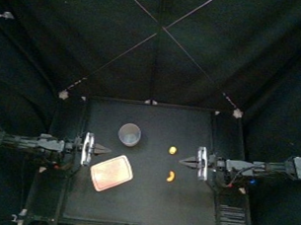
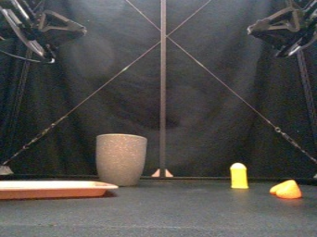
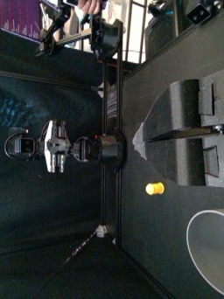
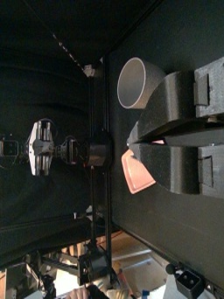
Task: Pick the yellow can then place it on the pink plate
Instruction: Pick the yellow can
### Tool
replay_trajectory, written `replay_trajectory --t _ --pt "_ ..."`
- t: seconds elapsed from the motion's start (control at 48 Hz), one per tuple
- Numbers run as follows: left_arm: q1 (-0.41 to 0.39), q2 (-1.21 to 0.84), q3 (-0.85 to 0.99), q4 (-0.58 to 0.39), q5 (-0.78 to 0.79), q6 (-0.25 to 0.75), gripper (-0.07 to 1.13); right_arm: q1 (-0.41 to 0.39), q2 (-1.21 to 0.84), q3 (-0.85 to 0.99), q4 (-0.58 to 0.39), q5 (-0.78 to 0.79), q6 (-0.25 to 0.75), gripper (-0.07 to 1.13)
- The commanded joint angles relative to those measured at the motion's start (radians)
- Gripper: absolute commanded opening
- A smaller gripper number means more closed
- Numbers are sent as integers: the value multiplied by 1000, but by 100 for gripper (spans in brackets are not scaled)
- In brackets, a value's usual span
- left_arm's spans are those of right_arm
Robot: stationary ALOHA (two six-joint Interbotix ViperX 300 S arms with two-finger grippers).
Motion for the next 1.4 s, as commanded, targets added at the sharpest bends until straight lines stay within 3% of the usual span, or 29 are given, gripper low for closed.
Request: replay_trajectory --t 0.021,0.5,0.625,0.812,0.938,1.396 --pt "5 15 -32 2 -3 5 1 -12 34 5 -3 -5 0 6" --pt "29 15 -17 0 -2 5 1 -172 181 -2 -3 -5 6 7" --pt "29 15 -15 0 -2 3 1 -207 167 -2 25 -11 8 23" --pt "29 17 -12 0 -3 3 1 -219 163 0 107 -18 8 70" --pt "29 15 -14 2 -3 3 1 -236 176 6 149 -18 5 91" --pt "31 17 -5 0 -2 3 1 -304 371 37 69 14 5 94"
